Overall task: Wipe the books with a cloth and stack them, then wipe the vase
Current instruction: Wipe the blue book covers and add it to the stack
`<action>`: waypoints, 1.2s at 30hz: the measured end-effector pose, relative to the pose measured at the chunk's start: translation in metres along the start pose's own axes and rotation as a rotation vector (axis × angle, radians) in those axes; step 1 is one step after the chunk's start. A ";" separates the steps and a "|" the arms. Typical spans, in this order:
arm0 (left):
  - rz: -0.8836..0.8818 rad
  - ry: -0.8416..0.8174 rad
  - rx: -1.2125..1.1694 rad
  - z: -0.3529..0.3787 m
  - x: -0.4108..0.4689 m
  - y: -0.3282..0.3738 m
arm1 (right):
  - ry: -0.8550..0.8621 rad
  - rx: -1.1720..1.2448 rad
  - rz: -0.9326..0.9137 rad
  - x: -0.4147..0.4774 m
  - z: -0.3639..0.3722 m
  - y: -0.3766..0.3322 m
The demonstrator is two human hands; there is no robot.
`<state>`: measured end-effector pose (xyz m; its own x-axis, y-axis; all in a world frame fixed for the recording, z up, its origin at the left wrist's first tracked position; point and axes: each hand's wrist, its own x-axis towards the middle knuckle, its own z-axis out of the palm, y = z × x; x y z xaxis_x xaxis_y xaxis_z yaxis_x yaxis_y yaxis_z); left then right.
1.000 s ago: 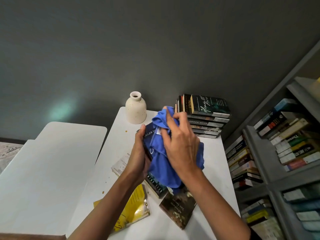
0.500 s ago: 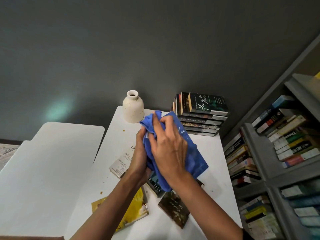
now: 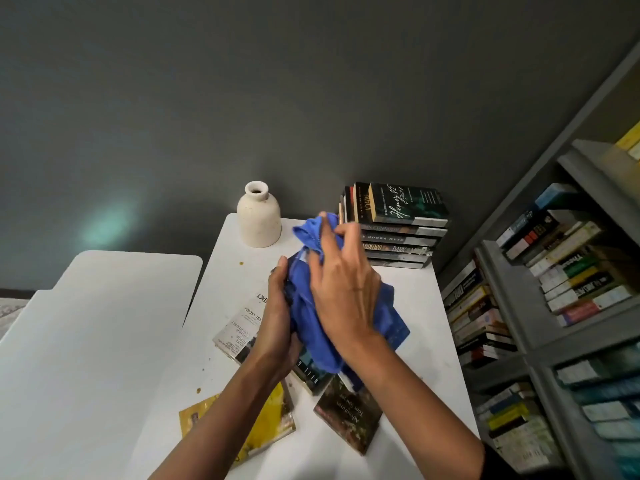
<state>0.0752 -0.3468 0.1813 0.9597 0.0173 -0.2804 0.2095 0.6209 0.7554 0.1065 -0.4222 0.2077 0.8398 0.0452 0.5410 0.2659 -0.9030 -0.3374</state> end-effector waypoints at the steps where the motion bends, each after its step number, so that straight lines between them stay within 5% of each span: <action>1: -0.003 -0.022 -0.015 0.001 0.000 -0.001 | -0.009 -0.018 -0.029 0.002 0.001 -0.009; 9: -0.013 0.016 -0.146 -0.020 0.004 0.016 | -0.149 0.089 -0.370 -0.054 -0.003 0.008; 15: -0.104 0.047 -0.121 -0.016 -0.003 0.010 | -0.175 0.075 -0.287 -0.031 -0.004 -0.005; 27: -0.241 -0.012 -0.175 -0.028 0.002 0.018 | -0.394 0.152 -0.479 -0.049 -0.013 0.019; 36: -0.141 -0.076 -0.187 -0.031 0.009 0.024 | -0.313 0.257 -0.404 -0.068 -0.018 0.061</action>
<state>0.0831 -0.3071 0.1785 0.9363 -0.1340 -0.3247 0.3107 0.7472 0.5875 0.0573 -0.4883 0.1646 0.7376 0.5246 0.4252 0.6684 -0.6570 -0.3487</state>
